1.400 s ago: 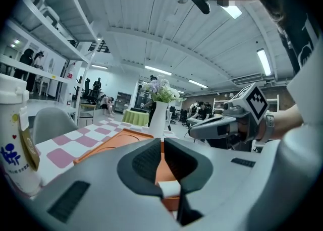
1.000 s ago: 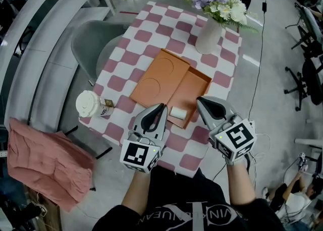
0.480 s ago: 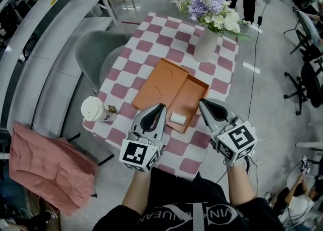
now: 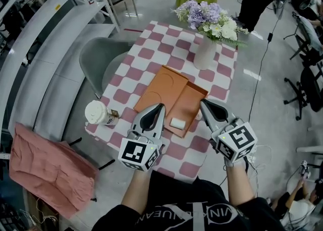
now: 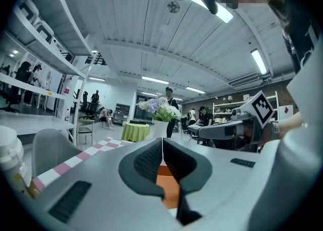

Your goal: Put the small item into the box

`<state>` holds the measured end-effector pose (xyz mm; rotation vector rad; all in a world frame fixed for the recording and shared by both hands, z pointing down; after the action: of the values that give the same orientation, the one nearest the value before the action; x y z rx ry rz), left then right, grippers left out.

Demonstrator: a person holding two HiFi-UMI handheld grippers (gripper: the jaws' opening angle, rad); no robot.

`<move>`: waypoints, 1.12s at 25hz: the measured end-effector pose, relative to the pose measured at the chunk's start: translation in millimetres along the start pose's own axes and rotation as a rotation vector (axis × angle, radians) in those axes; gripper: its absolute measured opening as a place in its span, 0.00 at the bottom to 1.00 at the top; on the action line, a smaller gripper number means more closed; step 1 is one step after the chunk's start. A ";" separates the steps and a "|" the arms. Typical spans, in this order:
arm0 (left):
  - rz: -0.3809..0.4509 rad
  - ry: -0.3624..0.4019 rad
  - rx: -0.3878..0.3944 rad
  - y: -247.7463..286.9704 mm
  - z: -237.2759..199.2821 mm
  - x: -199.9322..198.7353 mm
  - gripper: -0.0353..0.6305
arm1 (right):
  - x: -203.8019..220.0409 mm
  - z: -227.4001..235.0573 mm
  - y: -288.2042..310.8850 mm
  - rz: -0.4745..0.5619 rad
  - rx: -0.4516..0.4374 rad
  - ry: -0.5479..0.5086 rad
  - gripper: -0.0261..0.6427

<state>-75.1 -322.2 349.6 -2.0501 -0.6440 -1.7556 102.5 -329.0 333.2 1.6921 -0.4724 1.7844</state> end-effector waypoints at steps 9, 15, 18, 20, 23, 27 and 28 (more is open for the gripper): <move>0.023 0.017 -0.022 0.2 -3.5 -13.6 0.08 | -10.2 3.6 -1.9 0.049 0.007 0.016 0.05; 0.037 0.022 -0.036 -1.6 -5.8 -20.4 0.08 | -14.1 3.7 -3.7 0.067 0.012 0.019 0.05; 0.042 0.024 -0.044 -3.0 -6.7 -22.5 0.08 | -15.0 4.5 -6.1 0.077 0.021 0.024 0.05; 0.045 0.025 -0.048 -3.7 -7.5 -24.4 0.08 | -15.8 5.7 -7.7 0.085 0.030 0.032 0.05; 0.050 0.028 -0.049 -3.9 -7.8 -27.5 0.08 | -19.2 6.0 -8.1 0.095 0.029 0.027 0.05; 0.055 0.033 -0.045 -3.4 -6.1 -30.8 0.08 | -22.2 6.6 -9.9 0.105 0.040 0.018 0.05; 0.056 0.036 -0.045 -3.2 -5.6 -31.7 0.08 | -23.7 6.6 -10.1 0.110 0.039 0.012 0.05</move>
<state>-85.4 -325.9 319.2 -2.0410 -0.5362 -1.7856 113.6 -330.4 309.1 1.7101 -0.5375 1.8924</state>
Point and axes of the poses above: the fingertips, and each gripper's own axes: y forward along the fingers, z to its right, x out of its underside, the point moved 5 cm from there along -y, backward along the fingers, and after that the axes turned 4 degrees about z, right-handed, at the moved point
